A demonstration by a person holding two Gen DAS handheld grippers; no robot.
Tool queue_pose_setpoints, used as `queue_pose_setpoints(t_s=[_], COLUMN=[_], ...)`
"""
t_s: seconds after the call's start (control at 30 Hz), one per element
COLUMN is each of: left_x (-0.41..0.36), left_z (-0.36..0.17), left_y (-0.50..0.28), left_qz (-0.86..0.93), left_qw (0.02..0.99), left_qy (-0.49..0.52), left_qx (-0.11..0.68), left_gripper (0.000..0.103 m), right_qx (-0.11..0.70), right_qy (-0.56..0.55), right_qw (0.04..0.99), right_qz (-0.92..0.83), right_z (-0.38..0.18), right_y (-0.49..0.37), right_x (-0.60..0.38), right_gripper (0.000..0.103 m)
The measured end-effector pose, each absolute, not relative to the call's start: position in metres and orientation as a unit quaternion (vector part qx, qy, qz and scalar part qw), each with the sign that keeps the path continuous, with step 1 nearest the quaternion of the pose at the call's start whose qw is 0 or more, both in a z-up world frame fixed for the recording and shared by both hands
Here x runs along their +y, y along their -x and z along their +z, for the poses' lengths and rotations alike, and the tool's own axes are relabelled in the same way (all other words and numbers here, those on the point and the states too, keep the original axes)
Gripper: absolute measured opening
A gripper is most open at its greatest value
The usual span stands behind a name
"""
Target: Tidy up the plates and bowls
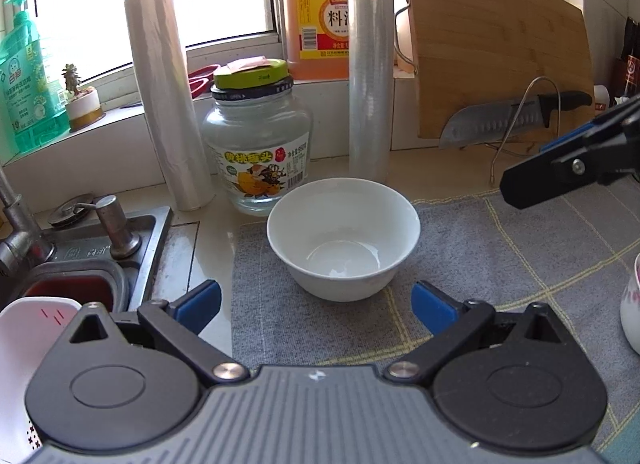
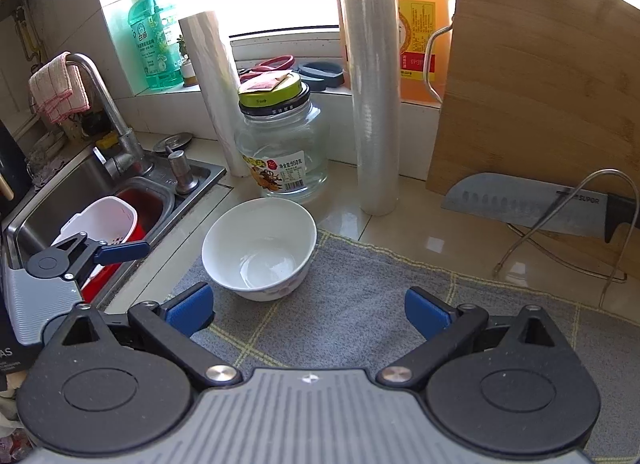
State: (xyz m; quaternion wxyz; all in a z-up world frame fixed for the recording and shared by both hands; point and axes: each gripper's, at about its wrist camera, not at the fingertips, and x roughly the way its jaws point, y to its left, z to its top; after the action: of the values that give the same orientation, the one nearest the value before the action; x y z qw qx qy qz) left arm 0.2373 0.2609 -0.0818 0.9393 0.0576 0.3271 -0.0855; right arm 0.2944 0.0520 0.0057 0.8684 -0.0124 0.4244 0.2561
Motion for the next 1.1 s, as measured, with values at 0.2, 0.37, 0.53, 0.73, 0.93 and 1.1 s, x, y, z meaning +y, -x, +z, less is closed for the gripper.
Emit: queue_pose_setpoints(t_s=[0.2, 0.37, 0.53, 0.73, 0.93, 1.1], left_x=[0.253, 0.247, 0.245, 0.242, 0.240, 0.239], left_z=[-0.097, -0.105, -0.106, -0.109, -0.109, -0.108], left_y=[-0.256, -0.266, -0.273, -0.278, -0.278, -0.280], left_qz=[-0.089, -0.087, -0.087, -0.095, -0.110, -0.123], left_qw=[0.936, 0.935, 0.937, 0.936, 0.936, 0.936], left_qy=[-0.072, -0.076, -0.080, -0.088, -0.096, -0.098], left_qx=[0.334, 0.335, 0.329, 0.327, 0.320, 0.315], left_gripper=[0.101, 0.101, 0.101, 0.100, 0.097, 0.095], right_qx=[0.441, 0.449, 0.458, 0.467, 0.471, 0.478], right_qy=[0.023, 0.033, 0.035, 0.039, 0.045, 0.048], right_qw=[0.856, 0.846, 0.835, 0.823, 0.814, 0.807], right_qz=[0.269, 0.285, 0.304, 0.321, 0.335, 0.344], right_z=[-0.005, -0.016, -0.024, -0.034, -0.041, -0.048], right_y=[-0.319, -0.336, -0.351, -0.365, -0.375, -0.384], right_x=[0.068, 0.082, 0.091, 0.102, 0.111, 0.119], right_gripper=[0.103, 0.103, 0.103, 0.102, 0.099, 0.088])
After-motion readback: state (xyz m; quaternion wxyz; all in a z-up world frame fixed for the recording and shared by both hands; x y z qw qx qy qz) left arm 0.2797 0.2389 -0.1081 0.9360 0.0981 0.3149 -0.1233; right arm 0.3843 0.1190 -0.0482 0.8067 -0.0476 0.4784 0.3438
